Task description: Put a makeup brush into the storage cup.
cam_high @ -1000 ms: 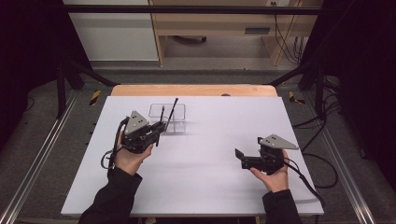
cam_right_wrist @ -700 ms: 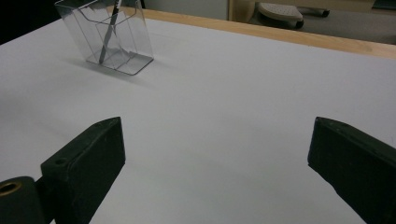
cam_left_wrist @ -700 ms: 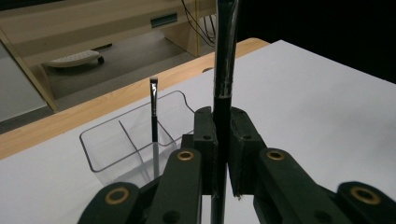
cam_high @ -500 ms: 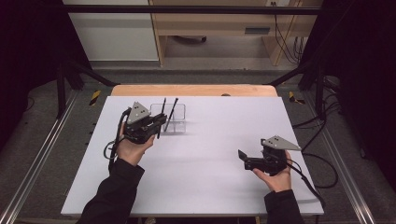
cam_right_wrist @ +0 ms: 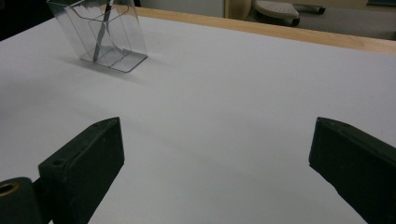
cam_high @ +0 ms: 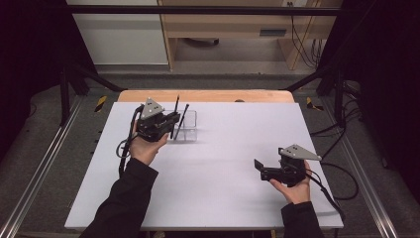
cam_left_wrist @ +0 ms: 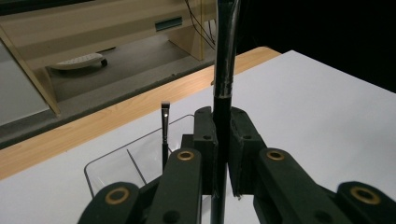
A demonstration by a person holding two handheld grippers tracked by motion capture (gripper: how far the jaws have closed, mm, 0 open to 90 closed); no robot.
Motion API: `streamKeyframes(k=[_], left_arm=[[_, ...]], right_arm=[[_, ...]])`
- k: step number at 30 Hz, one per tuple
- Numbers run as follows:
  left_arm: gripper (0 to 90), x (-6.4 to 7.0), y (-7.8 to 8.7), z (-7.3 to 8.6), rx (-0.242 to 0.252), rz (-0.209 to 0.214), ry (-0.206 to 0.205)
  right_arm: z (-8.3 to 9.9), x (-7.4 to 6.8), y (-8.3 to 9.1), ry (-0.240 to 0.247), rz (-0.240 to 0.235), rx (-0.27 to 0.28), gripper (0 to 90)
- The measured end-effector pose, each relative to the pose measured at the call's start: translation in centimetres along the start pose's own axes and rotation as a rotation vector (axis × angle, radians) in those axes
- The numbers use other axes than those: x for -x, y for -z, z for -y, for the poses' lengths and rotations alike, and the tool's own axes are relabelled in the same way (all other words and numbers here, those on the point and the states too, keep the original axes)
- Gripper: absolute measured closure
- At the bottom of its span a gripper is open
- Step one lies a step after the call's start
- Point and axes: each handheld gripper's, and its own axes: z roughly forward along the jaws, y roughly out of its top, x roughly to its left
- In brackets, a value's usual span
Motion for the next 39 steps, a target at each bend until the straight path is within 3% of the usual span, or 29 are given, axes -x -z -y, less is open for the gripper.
streamKeyframes(k=[27, 39], left_arm=[[82.6, -2.3, -2.7, -2.3, 0.023, -0.037, 0.059], [82.6, -2.8, -4.4, -3.2, 0.026, -0.047, 0.062]], right_arm=[[0.0, 0.2, 0.2, -0.003, 0.002, 0.004, 3.2], [0.0, 0.2, 0.2, -0.002, 0.003, 0.007, 3.1]])
